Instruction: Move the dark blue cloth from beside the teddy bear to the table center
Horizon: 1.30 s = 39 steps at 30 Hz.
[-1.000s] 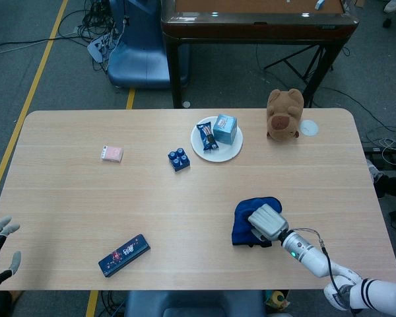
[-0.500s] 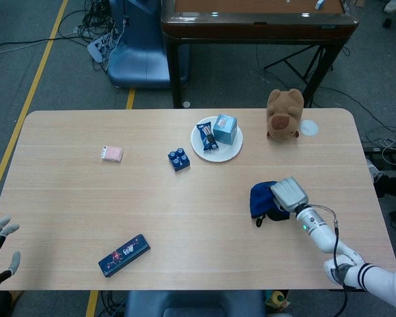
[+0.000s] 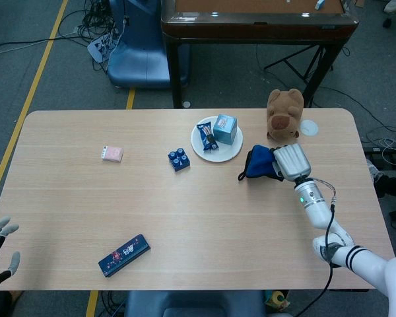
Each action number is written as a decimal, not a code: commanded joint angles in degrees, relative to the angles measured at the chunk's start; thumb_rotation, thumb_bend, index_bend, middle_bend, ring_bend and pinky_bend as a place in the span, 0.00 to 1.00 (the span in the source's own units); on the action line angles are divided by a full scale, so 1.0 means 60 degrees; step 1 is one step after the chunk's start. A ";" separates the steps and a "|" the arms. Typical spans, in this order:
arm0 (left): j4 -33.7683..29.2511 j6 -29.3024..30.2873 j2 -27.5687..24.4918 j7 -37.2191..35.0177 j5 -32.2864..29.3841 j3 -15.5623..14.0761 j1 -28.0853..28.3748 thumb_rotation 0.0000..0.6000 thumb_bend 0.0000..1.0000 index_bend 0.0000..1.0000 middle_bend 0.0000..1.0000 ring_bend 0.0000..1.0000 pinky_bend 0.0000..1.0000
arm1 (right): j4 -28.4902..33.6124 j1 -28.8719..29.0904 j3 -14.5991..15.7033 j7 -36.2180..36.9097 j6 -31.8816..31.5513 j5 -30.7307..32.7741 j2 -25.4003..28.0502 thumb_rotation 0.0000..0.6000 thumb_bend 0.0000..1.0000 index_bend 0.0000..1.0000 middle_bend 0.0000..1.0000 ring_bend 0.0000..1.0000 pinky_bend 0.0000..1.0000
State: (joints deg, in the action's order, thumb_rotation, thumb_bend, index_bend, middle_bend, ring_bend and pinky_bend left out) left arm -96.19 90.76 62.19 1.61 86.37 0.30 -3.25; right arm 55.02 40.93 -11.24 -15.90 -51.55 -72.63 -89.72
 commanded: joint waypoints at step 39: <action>-0.0001 0.0001 0.0035 0.0039 0.0052 0.0002 0.0017 1.00 0.41 0.23 0.13 0.19 0.15 | 0.5566 -0.0352 0.2654 0.1477 -0.0931 -0.3968 0.2041 1.00 0.00 0.03 0.10 0.13 0.25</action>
State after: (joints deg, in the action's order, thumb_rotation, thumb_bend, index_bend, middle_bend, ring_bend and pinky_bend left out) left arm -96.20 90.76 62.40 1.84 86.68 0.31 -3.15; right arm 88.03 38.95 4.83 -6.69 -56.83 -96.39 -77.70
